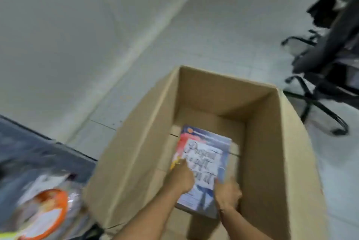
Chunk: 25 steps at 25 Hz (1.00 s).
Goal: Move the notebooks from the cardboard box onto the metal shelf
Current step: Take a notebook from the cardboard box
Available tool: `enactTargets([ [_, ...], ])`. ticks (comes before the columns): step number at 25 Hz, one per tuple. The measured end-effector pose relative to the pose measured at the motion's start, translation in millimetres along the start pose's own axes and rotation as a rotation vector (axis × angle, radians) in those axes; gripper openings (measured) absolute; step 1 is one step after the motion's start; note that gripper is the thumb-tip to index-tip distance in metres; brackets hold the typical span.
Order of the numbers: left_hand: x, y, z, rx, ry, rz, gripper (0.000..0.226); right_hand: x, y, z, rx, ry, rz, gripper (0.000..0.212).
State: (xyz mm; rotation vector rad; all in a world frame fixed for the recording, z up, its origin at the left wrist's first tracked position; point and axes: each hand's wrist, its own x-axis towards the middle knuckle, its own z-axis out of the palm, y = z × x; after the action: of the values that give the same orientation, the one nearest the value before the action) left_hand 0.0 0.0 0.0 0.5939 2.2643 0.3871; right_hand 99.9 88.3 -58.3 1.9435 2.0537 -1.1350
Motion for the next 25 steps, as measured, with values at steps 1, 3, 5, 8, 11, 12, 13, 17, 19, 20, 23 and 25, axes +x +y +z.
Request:
enactTargets([
  [1, 17, -10, 15, 0.034, -0.011, -0.123, 0.047, 11, 12, 11, -0.006, -0.048, 0.136, 0.053],
  [3, 49, -40, 50, 0.042, 0.091, -0.387, 0.054, 27, 28, 36, 0.059, -0.143, 0.259, 0.051],
  [5, 64, -63, 72, 0.072, 0.124, -0.497, 0.052, 30, 34, 52, 0.109, -0.157, 0.267, 0.041],
  [8, 60, -62, 75, 0.103, 0.121, -0.492, 0.036, 30, 33, 58, 0.107, -0.061, 0.275, 0.031],
  [11, 55, -55, 66, 0.12, 0.107, -0.561, 0.025, 20, 26, 54, 0.09, 0.03, 0.256, 0.032],
  [12, 50, -51, 61, 0.117, 0.107, -0.555, 0.023, 15, 21, 51, 0.085, 0.069, 0.246, 0.034],
  [13, 44, -49, 54, 0.142, 0.098, -0.532, 0.024, 12, 16, 45, 0.098, 0.108, 0.247, 0.036],
  [17, 18, -31, 7, 0.117, 0.159, -0.318, 0.031, -2, -13, 13, 0.18, 0.189, 0.126, 0.035],
  [19, -13, -14, -23, 0.033, 0.294, -0.18, 0.025, -16, -31, -15, 0.343, 0.249, -0.024, 0.025],
  [20, -38, -9, -42, -0.011, 0.414, -0.104, 0.022, -28, -43, -31, 0.454, 0.297, -0.163, 0.021],
  [23, -135, -9, -98, -0.057, 1.043, 0.163, 0.03, -97, -100, -85, 0.723, 0.422, -0.677, 0.042],
  [25, -215, -22, -142, -0.025, 1.499, 0.278, 0.043, -169, -152, -113, 0.836, 0.438, -0.979, 0.065],
])
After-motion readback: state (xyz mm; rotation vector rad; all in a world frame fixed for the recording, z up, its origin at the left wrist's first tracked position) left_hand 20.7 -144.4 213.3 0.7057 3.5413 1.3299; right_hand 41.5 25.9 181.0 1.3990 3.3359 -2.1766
